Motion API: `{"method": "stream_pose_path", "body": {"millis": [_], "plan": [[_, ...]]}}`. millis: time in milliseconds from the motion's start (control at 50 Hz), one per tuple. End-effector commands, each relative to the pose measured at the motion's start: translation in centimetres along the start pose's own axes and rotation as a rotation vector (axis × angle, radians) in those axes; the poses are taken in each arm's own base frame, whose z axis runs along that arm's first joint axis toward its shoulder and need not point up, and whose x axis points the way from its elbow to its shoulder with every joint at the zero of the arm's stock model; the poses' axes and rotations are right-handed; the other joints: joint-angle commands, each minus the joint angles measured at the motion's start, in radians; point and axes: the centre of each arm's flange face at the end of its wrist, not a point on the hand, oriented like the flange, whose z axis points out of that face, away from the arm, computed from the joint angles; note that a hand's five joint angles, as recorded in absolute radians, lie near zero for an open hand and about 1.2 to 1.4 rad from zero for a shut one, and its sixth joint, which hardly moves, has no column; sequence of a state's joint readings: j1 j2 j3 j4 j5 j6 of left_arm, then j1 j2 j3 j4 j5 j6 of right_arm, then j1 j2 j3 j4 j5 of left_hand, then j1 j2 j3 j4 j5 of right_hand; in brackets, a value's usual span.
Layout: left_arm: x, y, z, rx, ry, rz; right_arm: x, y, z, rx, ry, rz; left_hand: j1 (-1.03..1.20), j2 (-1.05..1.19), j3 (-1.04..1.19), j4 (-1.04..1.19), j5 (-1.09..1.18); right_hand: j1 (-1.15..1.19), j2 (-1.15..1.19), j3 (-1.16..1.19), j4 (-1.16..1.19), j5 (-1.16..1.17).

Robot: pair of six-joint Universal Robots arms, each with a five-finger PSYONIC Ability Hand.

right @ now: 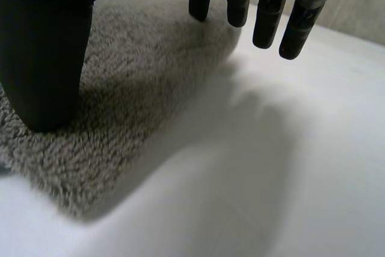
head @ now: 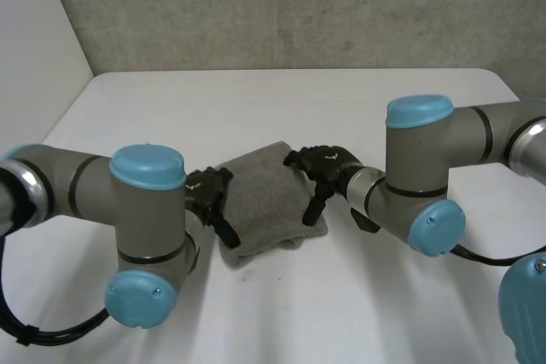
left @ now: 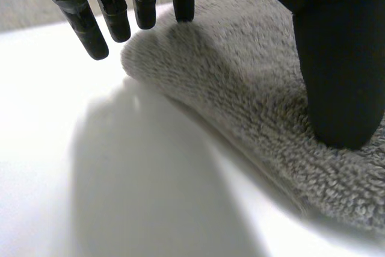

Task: Fold the towel.

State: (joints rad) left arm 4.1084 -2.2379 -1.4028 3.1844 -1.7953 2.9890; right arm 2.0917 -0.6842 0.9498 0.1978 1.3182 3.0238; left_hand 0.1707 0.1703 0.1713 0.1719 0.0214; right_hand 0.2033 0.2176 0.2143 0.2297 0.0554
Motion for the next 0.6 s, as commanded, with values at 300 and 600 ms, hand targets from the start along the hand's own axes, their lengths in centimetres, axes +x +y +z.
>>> {"method": "stream_pose_path", "body": {"millis": [300, 600], "plan": [[-4.5, -16.9, -9.6, 0.492, -0.069, -0.092, 4.9, -15.7, -15.0, 0.528, 0.382, -0.007, 0.011, 0.011, 0.010, 0.009, -0.015, -0.029, -0.043, -0.040, -0.055, -0.055], [-5.8, -19.5, -13.7, 0.511, -0.075, -0.062, 6.0, -15.3, -17.5, 0.426, 0.478, -0.055, 0.025, 0.026, 0.025, 0.024, 0.000, -0.029, -0.043, -0.040, -0.055, -0.055]]}}
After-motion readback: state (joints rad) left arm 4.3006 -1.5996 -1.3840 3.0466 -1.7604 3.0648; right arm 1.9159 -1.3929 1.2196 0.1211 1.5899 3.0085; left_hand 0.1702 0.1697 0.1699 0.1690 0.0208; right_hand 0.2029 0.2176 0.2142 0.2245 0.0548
